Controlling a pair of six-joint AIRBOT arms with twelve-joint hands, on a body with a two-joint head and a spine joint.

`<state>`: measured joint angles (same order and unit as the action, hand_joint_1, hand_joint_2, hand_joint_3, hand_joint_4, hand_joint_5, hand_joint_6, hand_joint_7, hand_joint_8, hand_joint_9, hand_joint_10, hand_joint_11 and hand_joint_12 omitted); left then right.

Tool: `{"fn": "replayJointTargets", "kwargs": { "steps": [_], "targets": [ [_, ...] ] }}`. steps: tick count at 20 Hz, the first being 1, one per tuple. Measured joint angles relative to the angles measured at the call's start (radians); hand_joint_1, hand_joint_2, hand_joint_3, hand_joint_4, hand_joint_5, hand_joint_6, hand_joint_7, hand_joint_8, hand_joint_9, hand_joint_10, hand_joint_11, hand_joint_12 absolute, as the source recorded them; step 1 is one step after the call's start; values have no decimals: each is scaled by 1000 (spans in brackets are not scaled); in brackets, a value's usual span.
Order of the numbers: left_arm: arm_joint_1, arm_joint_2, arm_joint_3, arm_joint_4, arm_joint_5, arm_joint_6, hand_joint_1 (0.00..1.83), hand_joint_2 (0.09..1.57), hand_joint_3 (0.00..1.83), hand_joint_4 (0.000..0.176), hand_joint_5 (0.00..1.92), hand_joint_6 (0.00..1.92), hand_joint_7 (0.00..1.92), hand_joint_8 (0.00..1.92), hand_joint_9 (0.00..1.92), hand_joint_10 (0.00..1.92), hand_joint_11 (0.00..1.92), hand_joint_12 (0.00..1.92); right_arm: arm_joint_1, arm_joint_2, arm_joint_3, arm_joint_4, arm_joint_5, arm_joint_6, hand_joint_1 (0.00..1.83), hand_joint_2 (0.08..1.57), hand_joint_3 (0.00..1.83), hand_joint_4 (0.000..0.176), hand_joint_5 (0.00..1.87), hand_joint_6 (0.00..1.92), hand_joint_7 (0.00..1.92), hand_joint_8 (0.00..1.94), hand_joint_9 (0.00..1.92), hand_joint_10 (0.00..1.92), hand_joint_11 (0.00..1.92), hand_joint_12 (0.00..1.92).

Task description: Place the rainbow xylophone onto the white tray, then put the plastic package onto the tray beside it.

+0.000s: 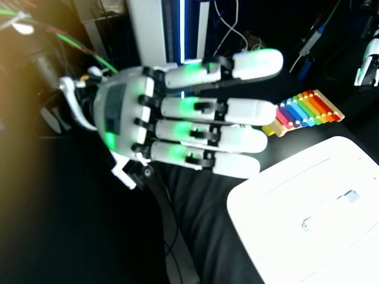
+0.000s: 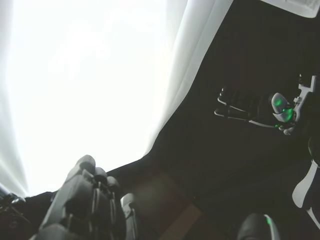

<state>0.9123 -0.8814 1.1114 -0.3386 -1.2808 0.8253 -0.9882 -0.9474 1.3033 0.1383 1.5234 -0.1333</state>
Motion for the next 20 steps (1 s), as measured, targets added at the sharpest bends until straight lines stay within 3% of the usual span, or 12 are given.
{"fn": "replayJointTargets", "kwargs": {
  "steps": [1, 2, 3, 6, 8, 12, 13, 14, 17, 18, 19, 20],
  "targets": [
    [-2, 0, 0, 2, 0, 0, 638, 964, 10, 83, 10, 0, 80, 3, 154, 13, 0, 519, 0, -1, 0, 0, 0, 0, 683, 466, 146, 109, 128, 31, 177, 186, 0, 374, 0, 322],
    [-2, 0, 0, 2, -1, 0, 623, 956, 0, 87, 8, 0, 105, 9, 194, 18, 0, 566, 0, -6, 0, 1, 0, 0, 704, 478, 92, 75, 216, 38, 193, 148, 0, 388, 0, 419],
    [-1, 0, 0, 3, 1, 0, 605, 955, 0, 76, 1, 0, 122, 6, 215, 13, 0, 595, 0, -6, 0, -2, -2, 0, 695, 496, 81, 68, 229, 32, 189, 134, 0, 401, 0, 407],
    [-34, 0, 24, 60, 66, -15, 602, 914, 0, 73, 0, 0, 94, 0, 226, 2, 0, 619, 0, -7, 0, -4, -3, 0, 722, 509, 50, 71, 290, 32, 243, 129, 0, 538, 0, 509],
    [-62, 0, 55, 123, 119, -67, 610, 914, 0, 55, 0, 0, 93, 1, 192, 5, 0, 505, 0, -9, 0, -11, -3, 0, 732, 544, 57, 43, 302, 30, 244, 126, 0, 515, 0, 496],
    [-74, 16, 75, 243, 223, -146, 622, 908, 0, 44, 0, 0, 60, 0, 110, 1, 0, 320, 0, -11, 0, -12, -3, 0, 750, 574, 48, 31, 335, 30, 283, 130, 0, 591, 0, 553],
    [-74, 35, 75, 303, 255, -175, 617, 895, 0, 34, 0, 0, 49, 0, 90, 1, 0, 286, 0, -14, 0, -10, -3, 0, 723, 553, 32, 50, 352, 31, 309, 134, 7, 636, 0, 638],
    [-74, 49, 75, 343, 272, -206, 603, 879, 0, 1, 0, 0, 46, 0, 75, 0, 0, 303, 0, -16, 0, -12, -3, 0, 720, 566, 32, 43, 347, 25, 306, 130, 1, 668, 0, 640],
    [-74, 112, 53, 446, 330, -253, 626, 794, 0, 0, 0, 0, 18, 0, 47, 0, 0, 267, 0, -16, 0, -15, -3, 0, 695, 607, 38, 74, 310, 4, 283, 117, 0, 646, 0, 612],
    [-74, 132, 38, 478, 348, -255, 600, 689, 0, 0, 0, 0, 27, 0, 58, 1, 7, 280, 0, -16, 0, -13, -3, 0, 681, 598, 27, 107, 329, 10, 304, 119, 0, 670, 0, 702],
    [-74, 149, 26, 514, 360, -264, 581, 650, 0, 0, 0, 0, 25, 0, 53, 0, 1, 277, 0, -16, 0, -12, -3, 0, 674, 603, 24, 115, 342, 13, 325, 121, 6, 692, 0, 804],
    [-74, 161, 18, 557, 369, -280, 528, 665, 0, 0, 0, 0, 11, 1, 30, 1, 0, 209, 0, -16, 0, -12, -3, 0, 667, 611, 22, 95, 351, 14, 353, 129, 26, 719, 0, 881]
  ]
}}
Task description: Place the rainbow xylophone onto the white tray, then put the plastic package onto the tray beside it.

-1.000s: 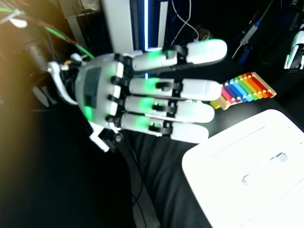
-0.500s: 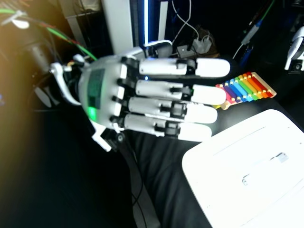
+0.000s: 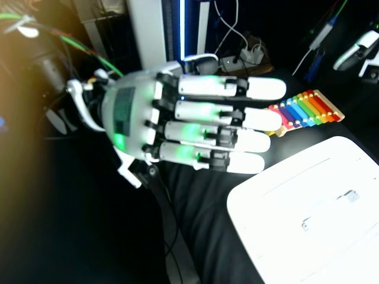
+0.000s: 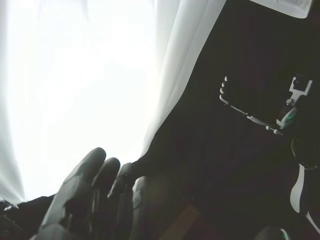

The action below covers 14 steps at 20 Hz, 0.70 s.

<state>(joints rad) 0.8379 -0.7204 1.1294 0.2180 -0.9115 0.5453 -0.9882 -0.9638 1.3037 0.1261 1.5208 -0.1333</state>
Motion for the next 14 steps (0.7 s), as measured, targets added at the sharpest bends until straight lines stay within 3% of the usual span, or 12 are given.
{"fn": "replayJointTargets", "kwargs": {
  "steps": [1, 2, 3, 4, 7, 8, 9, 11, 13, 14],
  "targets": [
    [-11, 9, -8, 63, 24, -33, 482, 691, 0, 0, 0, 0, 1, 0, 20, 0, 0, 176, 0, 0, 0, 0, 0, 0, 663, 613, 21, 78, 348, 12, 361, 132, 29, 724, 0, 893],
    [-31, 15, -9, 133, 52, -72, 469, 701, 0, 16, 0, 0, 0, 0, 25, 3, 4, 172, 0, 0, 0, 0, 0, 0, 679, 614, 17, 49, 350, 11, 361, 133, 8, 748, 0, 861],
    [-56, 19, -11, 191, 83, -113, 477, 711, 5, 12, 0, 0, 0, 0, 25, 3, 9, 175, 0, 0, 0, 0, 0, 0, 678, 617, 17, 35, 335, 4, 352, 129, 1, 751, 0, 853],
    [-86, 25, -13, 254, 114, -154, 514, 729, 12, 12, 0, 0, 0, 0, 15, 0, 5, 175, 0, 0, 0, 0, -1, 0, 706, 626, 18, 43, 330, 2, 322, 115, 0, 637, 0, 774],
    [-189, 29, -21, 494, 219, -284, 624, 689, 0, 18, 0, 0, 0, 0, 17, 1, 8, 175, 0, 0, 0, 1, 0, 0, 723, 644, 17, 67, 345, 6, 313, 104, 0, 539, 0, 713],
    [-226, 25, -23, 578, 242, -327, 622, 672, 0, 0, 0, 0, 0, 0, 44, 12, 36, 183, 0, 0, 0, 0, 0, 0, 716, 663, 26, 63, 334, 1, 303, 99, 0, 532, 0, 711],
    [-261, 15, -23, 653, 262, -371, 622, 663, 0, 0, 0, 0, 0, 0, 52, 13, 49, 184, 0, 0, 0, 0, 0, 0, 716, 672, 26, 58, 323, 0, 298, 94, 0, 519, 0, 698],
    [-305, -9, -23, 771, 285, -450, 661, 667, 0, 61, 0, 0, 0, 0, 1, 0, 1, 32, 0, 0, 0, -1, 0, 0, 737, 683, 27, 64, 329, 4, 278, 84, 0, 535, 0, 684],
    [-323, -29, -23, 888, 298, -524, 663, 631, 0, 68, 0, 0, 0, 0, 0, 0, 21, 10, 0, 0, 0, 2, -1, 0, 707, 669, 17, 70, 318, 1, 254, 68, 7, 562, 0, 766],
    [-335, -43, -17, 937, 304, -565, 678, 658, 0, 92, 0, 0, 0, 0, 0, 0, 40, 17, 0, 0, 0, 4, 0, 0, 711, 655, 9, 77, 316, 1, 241, 60, 1, 582, 0, 794]
  ]
}}
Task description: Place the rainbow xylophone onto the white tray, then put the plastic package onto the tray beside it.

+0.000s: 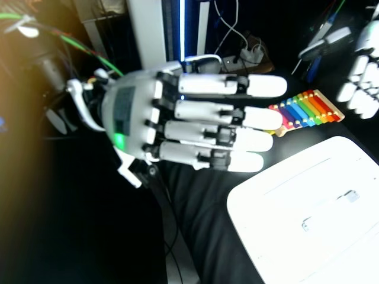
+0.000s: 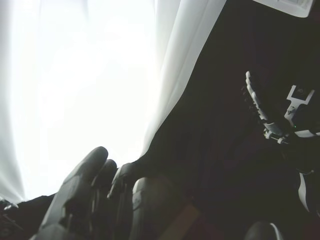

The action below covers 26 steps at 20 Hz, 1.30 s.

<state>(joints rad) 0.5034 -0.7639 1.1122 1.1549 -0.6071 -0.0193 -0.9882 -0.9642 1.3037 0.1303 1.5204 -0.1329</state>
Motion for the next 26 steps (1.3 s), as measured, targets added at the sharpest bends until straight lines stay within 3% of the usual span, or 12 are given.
{"fn": "replayJointTargets", "kwargs": {
  "steps": [1, 2, 4, 6, 8, 9, 11, 14, 16, 18, 21, 26],
  "targets": [
    [-19, -19, 10, 61, 6, -43, 671, 705, 14, 159, 0, 0, 0, 0, 0, 0, 11, 5, 0, 0, 0, 0, 0, 0, 717, 634, 0, 84, 328, 5, 248, 60, 5, 606, 0, 830],
    [-40, -34, 14, 113, 13, -88, 624, 674, 0, 145, 0, 0, 0, 0, 0, 0, 4, 2, 0, -3, 0, -3, 0, 0, 735, 645, 3, 80, 324, 3, 262, 70, 0, 692, 0, 870],
    [-47, -51, 14, 151, 11, -119, 548, 652, 0, 74, 0, 0, 0, 0, 0, 0, 16, 7, 0, -5, 0, -9, 0, 0, 749, 658, 8, 94, 331, 5, 270, 80, 0, 767, 0, 844],
    [-37, -61, 13, 170, 10, -124, 520, 634, 0, 101, 0, 0, 0, 0, 0, 0, 1, 0, 0, -5, 0, -5, 0, 0, 750, 661, 9, 86, 332, 5, 287, 96, 0, 758, 0, 845],
    [-17, -61, 14, 161, 18, -124, 478, 632, 0, 62, 0, 0, 0, 0, 0, 0, 0, 0, 0, -8, 0, -1, 0, 0, 760, 664, 8, 77, 300, 2, 294, 98, 0, 692, 0, 803],
    [-3, -61, 14, 157, 22, -126, 515, 671, 6, 88, 0, 0, 0, 0, 0, 0, 0, 0, 0, -10, 0, -1, 0, 0, 751, 666, 9, 75, 289, 0, 294, 95, 0, 678, 0, 796],
    [29, -61, 14, 156, 31, -127, 500, 704, 14, 16, 0, 0, 0, 0, 0, 0, 46, 20, 0, -14, 0, -6, 0, 0, 749, 673, 12, 68, 269, 1, 301, 90, 0, 651, 0, 784],
    [67, -81, 19, 138, 47, -128, 562, 682, 1, 3, 0, 0, 0, 0, 0, 0, 40, 17, 0, -14, -1, -3, 0, 0, 773, 665, 6, 63, 277, 4, 304, 73, 0, 632, 0, 804],
    [86, -106, 31, 132, 56, -128, 557, 672, 0, 26, 0, 0, 0, 0, 0, 0, 18, 8, 0, -14, -1, -4, 0, 0, 804, 673, 8, 48, 271, 1, 283, 60, 0, 621, 0, 804],
    [88, -115, 38, 132, 64, -126, 538, 653, 0, 80, 0, 0, 0, 0, 0, 0, 28, 13, 0, -15, -2, -3, 0, -1, 854, 671, 7, 65, 286, 7, 289, 63, 0, 659, 0, 856],
    [114, -137, 49, 124, 92, -114, 541, 628, 0, 119, 0, 0, 0, 0, 0, 0, 0, 0, 0, -15, -3, -3, 0, -1, 820, 661, 0, 64, 276, 2, 304, 67, 0, 677, 0, 837],
    [127, -145, 56, 116, 99, -111, 542, 603, 0, 150, 0, 0, 0, 0, 0, 0, 0, 0, 0, -15, -3, -5, 0, -1, 830, 649, 0, 68, 283, 6, 284, 59, 0, 661, 0, 774]
  ]
}}
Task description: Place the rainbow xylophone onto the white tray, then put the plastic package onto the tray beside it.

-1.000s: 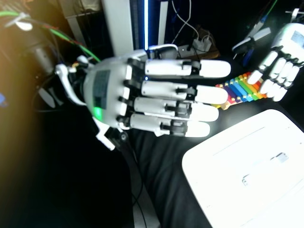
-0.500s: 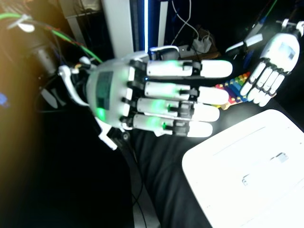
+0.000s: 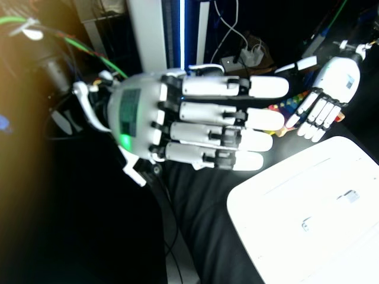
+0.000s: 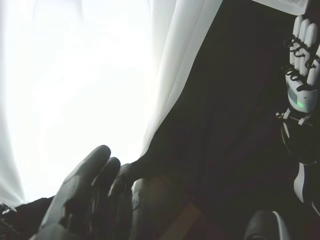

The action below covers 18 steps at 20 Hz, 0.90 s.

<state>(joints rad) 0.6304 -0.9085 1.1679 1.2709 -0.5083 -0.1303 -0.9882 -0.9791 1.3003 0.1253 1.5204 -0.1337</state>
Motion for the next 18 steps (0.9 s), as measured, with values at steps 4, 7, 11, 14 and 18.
{"fn": "replayJointTargets", "kwargs": {
  "steps": [4, 7, 11, 14, 18],
  "targets": [
    [18, -2, 2, -8, 14, 8, 537, 616, 0, 131, 0, 0, 0, 0, 0, 0, 8, 4, 0, -2, 0, 0, 0, 0, 841, 639, 0, 78, 284, 6, 268, 48, 0, 611, 0, 707],
    [35, -20, 11, -38, 22, 26, 537, 632, 3, 112, 0, 0, 0, 0, 5, 1, 37, 18, 0, -9, -2, -5, 0, 0, 835, 628, 0, 80, 282, 3, 303, 61, 0, 624, 0, 680],
    [61, -37, 23, -70, 34, 31, 580, 628, 0, 142, 0, 0, 0, 0, 0, 0, 0, 0, 0, -9, -2, -5, 0, 0, 866, 646, 0, 96, 264, 0, 319, 63, 1, 692, 0, 722],
    [86, -43, 29, -117, 33, 58, 618, 627, 0, 158, 0, 0, 0, 0, 8, 3, 79, 36, 0, -9, -2, -6, 0, 0, 854, 587, 0, 126, 277, 4, 323, 49, 1, 630, 0, 715],
    [111, -55, 33, -158, 21, 68, 663, 698, 7, 119, 0, 0, 20, 2, 32, 4, 69, 41, 0, -9, -5, -10, 2, 0, 903, 617, 3, 91, 251, 0, 303, 32, 0, 590, 0, 641]
  ]
}}
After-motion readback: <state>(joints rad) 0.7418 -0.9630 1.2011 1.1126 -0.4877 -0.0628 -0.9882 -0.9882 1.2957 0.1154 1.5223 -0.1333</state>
